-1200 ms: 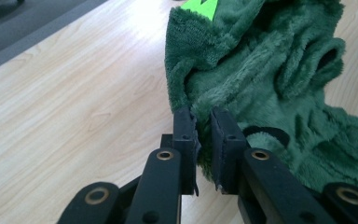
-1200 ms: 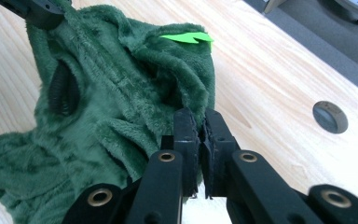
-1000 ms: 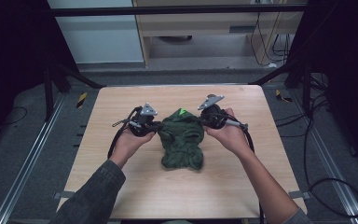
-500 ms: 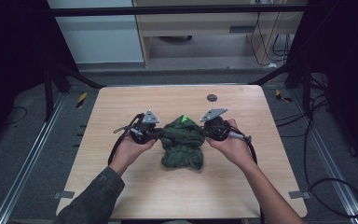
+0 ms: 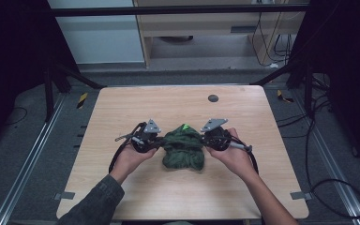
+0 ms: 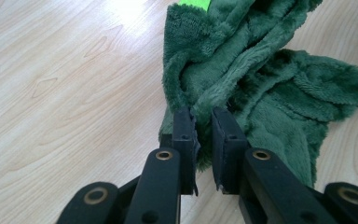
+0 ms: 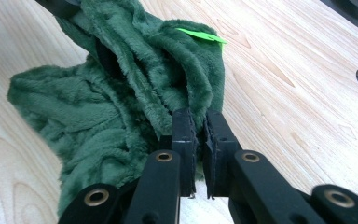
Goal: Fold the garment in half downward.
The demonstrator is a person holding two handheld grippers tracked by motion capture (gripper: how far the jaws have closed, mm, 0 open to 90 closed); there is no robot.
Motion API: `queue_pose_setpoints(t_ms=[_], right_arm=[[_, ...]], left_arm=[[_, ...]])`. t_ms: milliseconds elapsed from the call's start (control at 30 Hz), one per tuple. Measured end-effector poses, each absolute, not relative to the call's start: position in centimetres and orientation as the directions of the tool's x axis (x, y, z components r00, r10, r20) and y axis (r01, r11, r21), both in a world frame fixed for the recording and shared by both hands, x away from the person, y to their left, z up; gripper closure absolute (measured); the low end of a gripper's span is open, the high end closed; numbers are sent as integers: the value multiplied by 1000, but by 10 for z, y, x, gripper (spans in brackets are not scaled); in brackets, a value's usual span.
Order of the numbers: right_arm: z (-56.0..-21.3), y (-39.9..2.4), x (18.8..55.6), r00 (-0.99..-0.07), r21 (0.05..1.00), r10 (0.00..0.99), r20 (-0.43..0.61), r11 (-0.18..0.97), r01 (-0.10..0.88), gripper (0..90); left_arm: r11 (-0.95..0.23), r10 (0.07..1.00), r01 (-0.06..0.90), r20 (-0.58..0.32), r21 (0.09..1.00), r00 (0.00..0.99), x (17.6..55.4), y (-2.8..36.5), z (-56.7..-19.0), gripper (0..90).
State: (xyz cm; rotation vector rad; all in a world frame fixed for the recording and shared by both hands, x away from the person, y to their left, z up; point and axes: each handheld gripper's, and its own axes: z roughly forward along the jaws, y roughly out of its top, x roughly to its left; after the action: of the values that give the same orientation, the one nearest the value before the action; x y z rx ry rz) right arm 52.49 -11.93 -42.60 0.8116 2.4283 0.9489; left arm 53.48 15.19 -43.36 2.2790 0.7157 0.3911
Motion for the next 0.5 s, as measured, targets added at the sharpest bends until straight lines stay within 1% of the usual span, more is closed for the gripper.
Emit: queue_pose_setpoints(t_ms=[267,500], right_arm=[[-419,-120,511,-753,730,636,-167,594,339,837],[-430,-121,501,-762,721,625,-169,606,337,832]], left_arm=[[-585,589,361,73,726,805,525,154,-428,807],[-594,579,366,66,717,812,518,151,-439,806]])
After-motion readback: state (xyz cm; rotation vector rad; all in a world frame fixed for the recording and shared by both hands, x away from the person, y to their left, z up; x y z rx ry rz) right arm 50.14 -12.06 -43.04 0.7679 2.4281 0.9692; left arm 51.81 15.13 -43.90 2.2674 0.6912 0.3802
